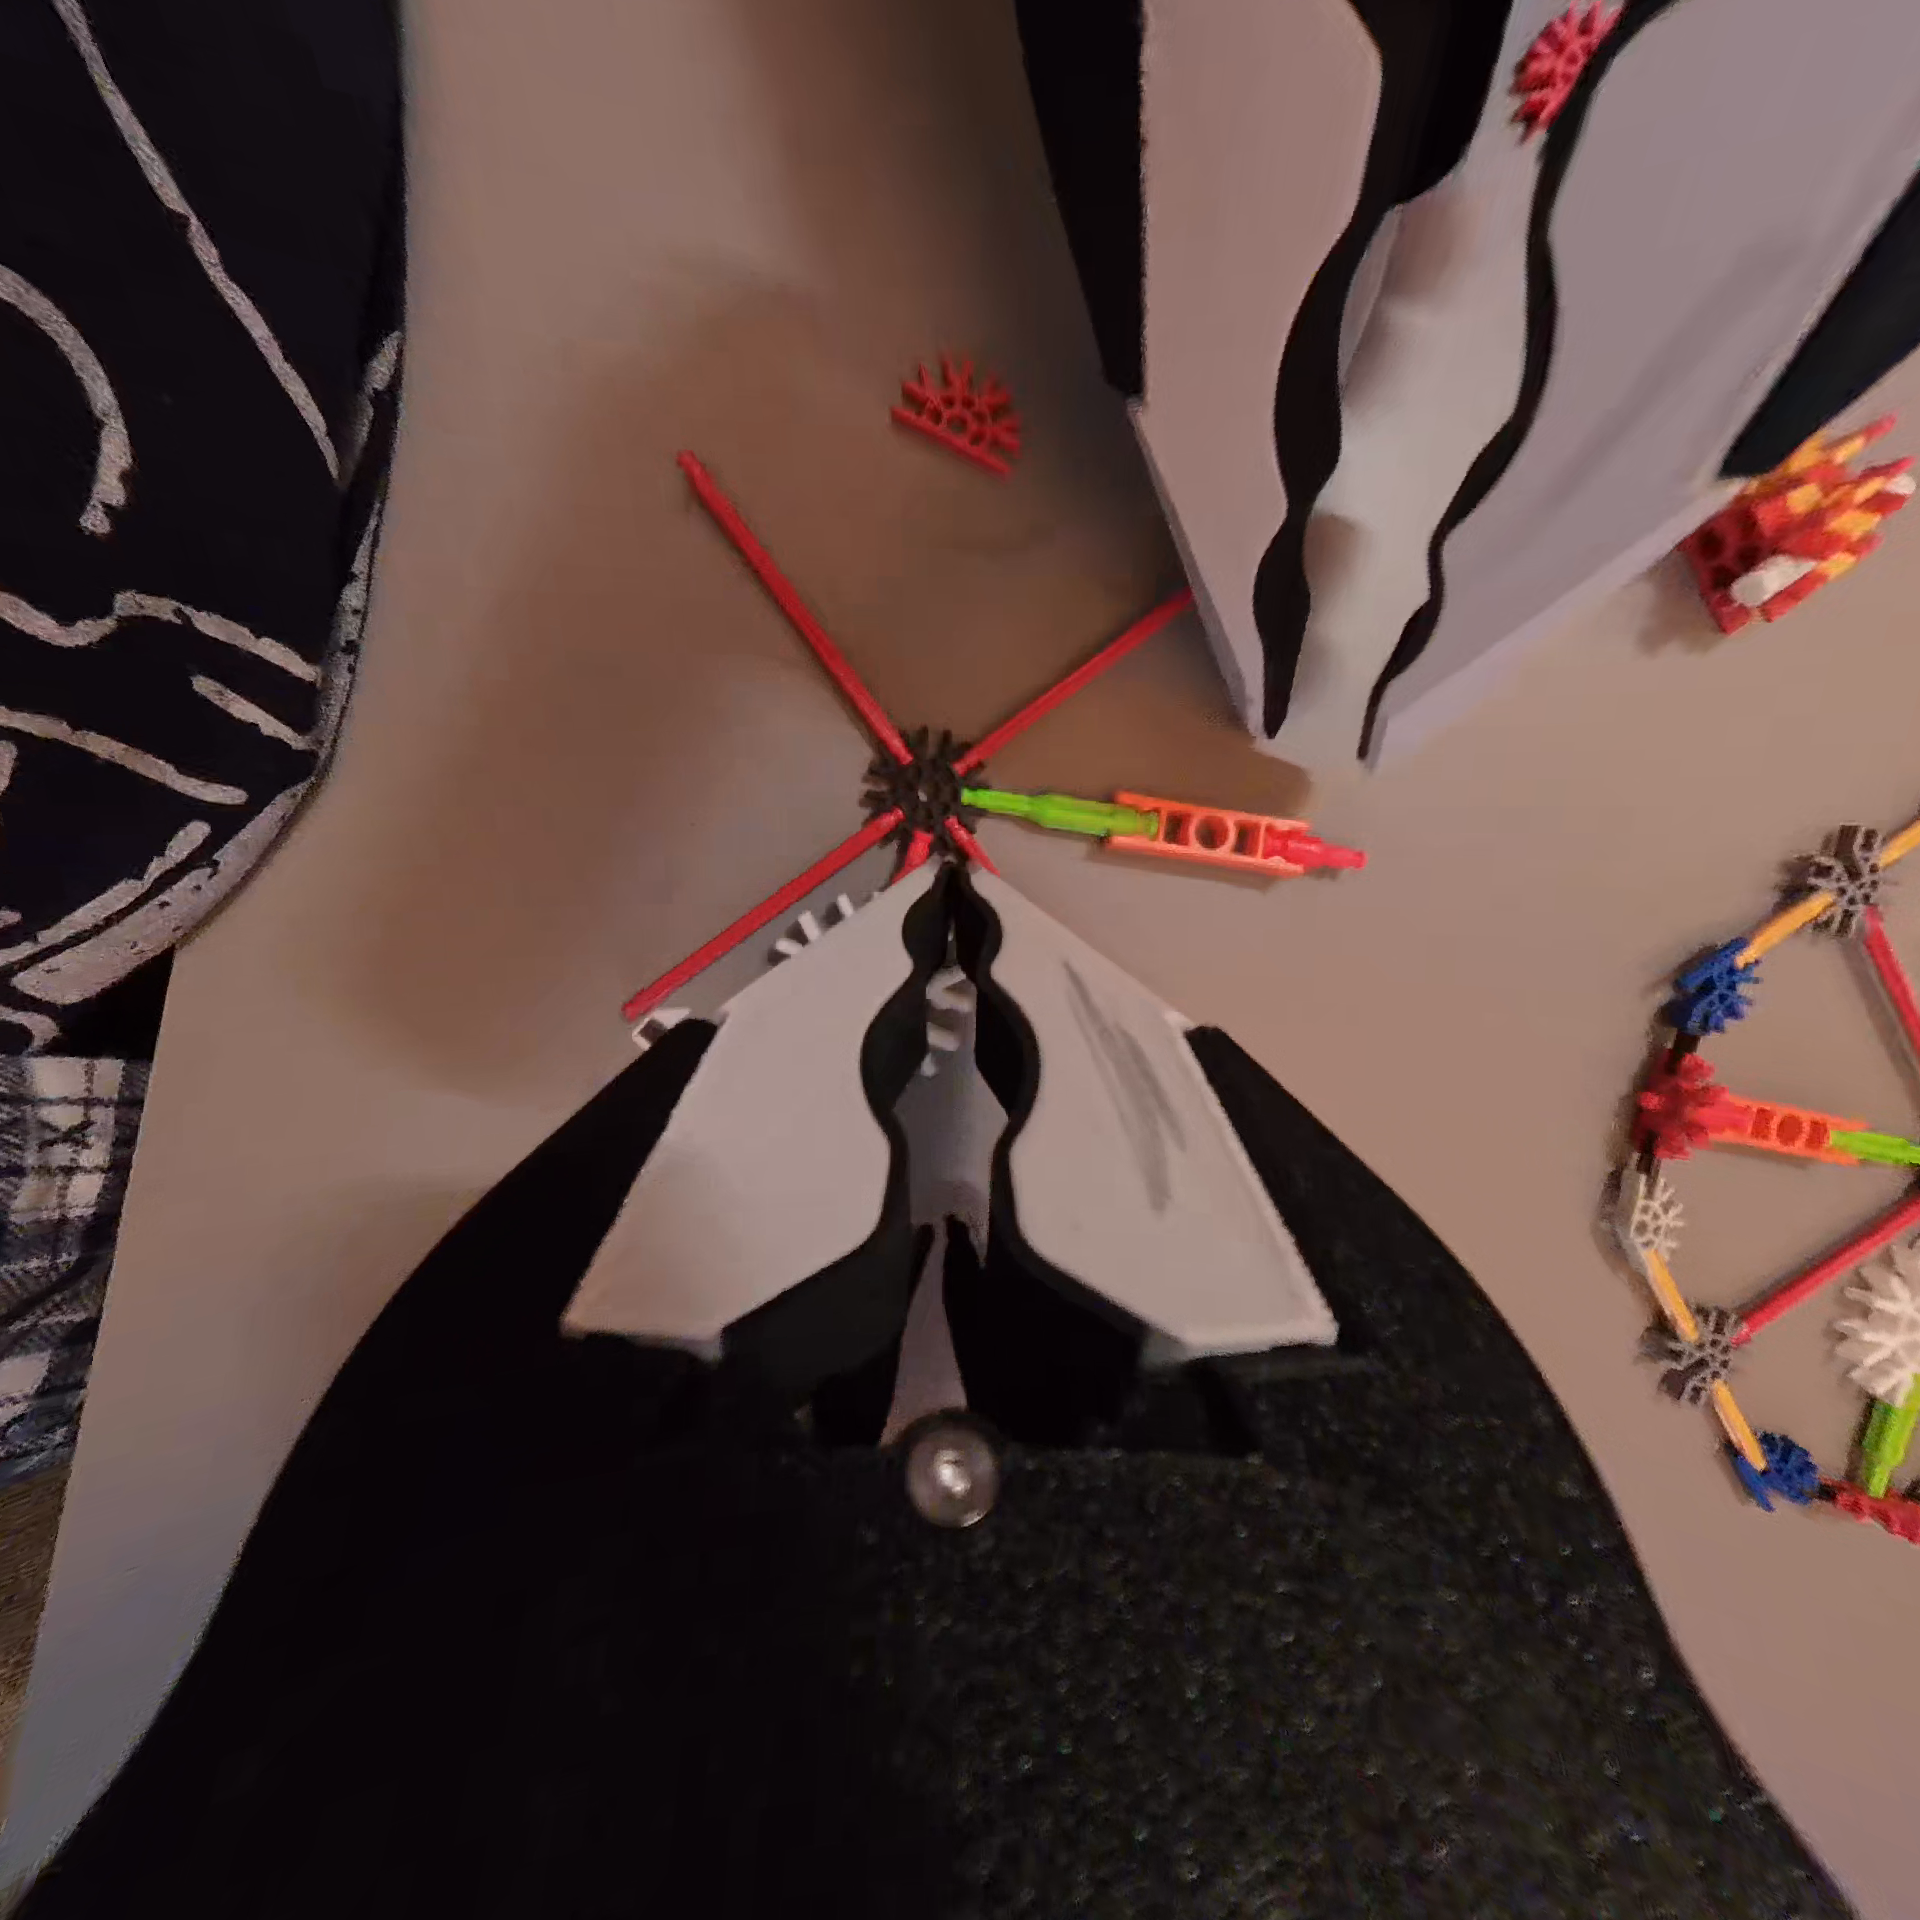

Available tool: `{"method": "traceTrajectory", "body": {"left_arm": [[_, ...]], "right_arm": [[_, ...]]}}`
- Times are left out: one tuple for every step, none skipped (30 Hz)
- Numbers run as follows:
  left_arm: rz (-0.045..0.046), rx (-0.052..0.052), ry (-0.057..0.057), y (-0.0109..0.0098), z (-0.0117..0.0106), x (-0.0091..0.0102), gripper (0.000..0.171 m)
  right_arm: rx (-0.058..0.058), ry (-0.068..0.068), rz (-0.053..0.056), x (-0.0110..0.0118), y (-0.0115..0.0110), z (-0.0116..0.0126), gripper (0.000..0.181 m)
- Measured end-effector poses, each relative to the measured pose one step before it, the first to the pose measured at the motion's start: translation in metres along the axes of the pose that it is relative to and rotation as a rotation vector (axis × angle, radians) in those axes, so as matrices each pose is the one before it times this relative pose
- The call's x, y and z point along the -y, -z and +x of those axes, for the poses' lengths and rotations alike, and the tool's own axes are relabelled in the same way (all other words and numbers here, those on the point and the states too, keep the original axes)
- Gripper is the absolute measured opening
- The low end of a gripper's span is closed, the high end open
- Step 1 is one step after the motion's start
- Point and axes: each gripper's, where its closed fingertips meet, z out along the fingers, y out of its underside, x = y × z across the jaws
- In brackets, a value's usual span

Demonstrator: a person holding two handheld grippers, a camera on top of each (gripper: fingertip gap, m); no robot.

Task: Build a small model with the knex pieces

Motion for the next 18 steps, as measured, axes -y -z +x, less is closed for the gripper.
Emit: {"method": "traceTrajectory", "body": {"left_arm": [[-0.00165,0.0027,0.0032,0.00051,0.00011,-0.0007,0.015],[-0.00196,0.0057,0.0044,0.00096,-0.00008,-0.00088,0.015],[0.00352,0.0071,0.0058,0.00178,0.00003,0.00011,0.015],[0.0075,0.0011,0.0086,0.00246,0.00127,0.00091,0.015],[0.00988,0.0007,0.0079,0.0029,0.00184,0.00187,0.015],[0.00948,-0.0005,0.0072,0.00295,0.00246,0.00217,0.015],[0.00655,-0.003,0.0101,0.00277,0.00304,0.00204,0.015],[0.00792,-0.0047,0.0083,0.00244,0.0036,0.00243,0.015],[0.00933,-0.0049,0.007,0.00207,0.00394,0.00259,0.015],[0.00828,-0.0095,0.0084,0.00178,0.00455,0.0024,0.015],[0.00726,-0.0126,0.0124,0.00143,0.00492,0.00229,0.016],[0.00937,-0.0141,0.0118,0.00093,0.00519,0.00251,0.019],[0.0122,-0.0126,0.0112,0.00076,0.00492,0.00293,0.02],[0.01382,-0.0095,0.013,0.00047,0.00409,0.00347,0.021],[0.01584,-0.0123,0.0149,0.00011,0.00402,0.00393,0.022],[0.01368,-0.0112,0.0178,-0.00035,0.00348,0.00356,0.024],[0.00444,-0.0039,0.0169,-0.00087,0.0019,0.00229,0.026],[-0.00034,-0.0004,0.0109,-0.00131,0.0015,0.00116,0.028]], "right_arm": [[-0.0025,0.0023,-0.0007,0.00042,-0.00046,-0.00029,0.0],[-0.0084,0.0044,-0.0046,-0.00002,-0.00016,0.00005,0.0],[-0.0075,0.0004,-0.0016,-0.00007,0.00028,0.00003,0.0],[-0.0062,-0.0055,0.0037,-0.00042,0.00078,0.00049,0.0],[-0.0087,-0.0094,0.0105,-0.00002,0.00161,0.00142,0.0],[-0.0136,-0.0103,0.0143,0.00066,0.00257,0.00201,0.0],[-0.0105,-0.0121,0.0127,0.00082,0.00384,0.00101,0.0],[-0.0034,-0.0153,0.0111,0.00077,0.00465,-0.00049,0.0],[0.0002,-0.0182,0.0114,0.0009,0.00473,-0.00192,0.004],[0.0004,-0.0192,0.006,0.00033,0.00375,-0.00292,0.01],[-0.0003,-0.0177,-0.0022,-0.00088,0.00239,-0.00385,0.018],[0.0001,-0.0143,-0.0101,-0.00243,0.00102,-0.00427,0.023],[-0.004,-0.0111,-0.0101,-0.00289,-0.00026,-0.00358,0.025],[-0.0026,-0.0128,-0.0069,-0.00277,-0.00132,-0.00307,0.029],[-0.0017,-0.0162,-0.0073,-0.00295,-0.0024,-0.00223,0.033],[-0.0107,-0.0118,-0.011,-0.00326,-0.00277,-0.00022,0.036],[-0.0125,-0.0059,-0.0034,-0.00168,-0.00231,0.00032,0.036],[-0.0021,-0.0101,0.0096,0.00113,-0.00111,-0.00055,0.034]]}}
